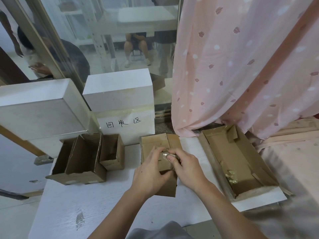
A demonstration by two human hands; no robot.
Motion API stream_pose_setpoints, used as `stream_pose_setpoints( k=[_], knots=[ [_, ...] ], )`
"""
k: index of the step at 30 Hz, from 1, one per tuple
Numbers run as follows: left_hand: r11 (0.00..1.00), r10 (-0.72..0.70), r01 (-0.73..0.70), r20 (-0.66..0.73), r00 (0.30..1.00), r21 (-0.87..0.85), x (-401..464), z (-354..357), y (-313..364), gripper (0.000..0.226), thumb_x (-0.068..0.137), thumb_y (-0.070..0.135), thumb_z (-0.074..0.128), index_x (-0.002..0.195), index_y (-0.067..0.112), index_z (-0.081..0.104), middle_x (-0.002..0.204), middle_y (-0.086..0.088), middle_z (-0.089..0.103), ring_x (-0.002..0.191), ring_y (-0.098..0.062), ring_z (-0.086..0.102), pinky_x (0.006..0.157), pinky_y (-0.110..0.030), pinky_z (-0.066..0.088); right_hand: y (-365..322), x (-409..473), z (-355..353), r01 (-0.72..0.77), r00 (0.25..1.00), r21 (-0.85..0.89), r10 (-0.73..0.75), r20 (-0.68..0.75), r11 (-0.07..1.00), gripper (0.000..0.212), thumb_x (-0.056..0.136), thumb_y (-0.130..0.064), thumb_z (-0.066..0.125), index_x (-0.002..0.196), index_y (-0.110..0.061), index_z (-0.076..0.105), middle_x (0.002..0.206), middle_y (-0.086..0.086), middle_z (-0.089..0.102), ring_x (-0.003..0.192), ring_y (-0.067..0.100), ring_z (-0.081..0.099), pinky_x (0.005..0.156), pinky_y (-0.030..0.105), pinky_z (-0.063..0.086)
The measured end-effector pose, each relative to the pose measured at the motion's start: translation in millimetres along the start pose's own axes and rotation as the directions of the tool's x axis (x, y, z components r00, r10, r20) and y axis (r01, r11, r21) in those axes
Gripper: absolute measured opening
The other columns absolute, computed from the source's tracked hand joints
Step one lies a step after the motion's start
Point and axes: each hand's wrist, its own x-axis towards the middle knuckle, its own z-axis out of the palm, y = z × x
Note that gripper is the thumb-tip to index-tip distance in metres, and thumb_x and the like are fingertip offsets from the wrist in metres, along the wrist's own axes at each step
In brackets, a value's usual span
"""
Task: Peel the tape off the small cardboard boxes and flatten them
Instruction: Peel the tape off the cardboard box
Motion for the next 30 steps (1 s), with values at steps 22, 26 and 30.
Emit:
stream_pose_setpoints(
  k=[22, 26, 30],
  knots=[
    [0.988, -0.083, 0.078, 0.029, 0.996, 0.136, -9, -2, -1, 0.094, 0.068, 0.057, 0.069, 0.149, 0.035, 0.027, 0.148, 0.019, 0.043, 0.116, -0.015, 0.06, 0.085, -0.03, 0.048, -1, -3, 4, 0.056, 0.996, -0.1, -0.049, 0.074, 0.993, 0.032, 0.083, -0.047, 0.078, 0.109, -0.029, 0.072, 0.093, -0.026, 0.056, 0.095, -0.002, 0.053, 0.079, 0.014, 0.041],
    [0.99, -0.059, 0.053, 0.044, 0.997, 0.129, -10, -3, 2, 0.093, 0.067, 0.055, 0.07, 0.148, 0.037, 0.028, 0.146, 0.019, 0.044, 0.114, -0.014, 0.06, 0.083, -0.028, 0.046, 0, -2, 4, 0.117, 0.993, -0.175, -0.115, 0.025, 0.977, 0.029, 0.085, -0.055, 0.072, 0.081, -0.029, 0.06, 0.077, -0.023, 0.05, 0.081, -0.006, 0.048, 0.067, 0.018, 0.039],
    [0.993, -0.057, 0.053, 0.044, 0.997, 0.101, -12, -5, 3, 0.092, 0.068, 0.055, 0.071, 0.148, 0.038, 0.028, 0.143, 0.021, 0.046, 0.11, -0.013, 0.061, 0.083, -0.028, 0.046, 5, -3, 8, 0.163, 0.985, -0.183, -0.169, -0.017, 0.969, 0.031, 0.092, -0.058, 0.06, 0.077, -0.031, 0.054, 0.073, -0.023, 0.046, 0.077, -0.005, 0.046, 0.063, 0.018, 0.036]
  ],
)
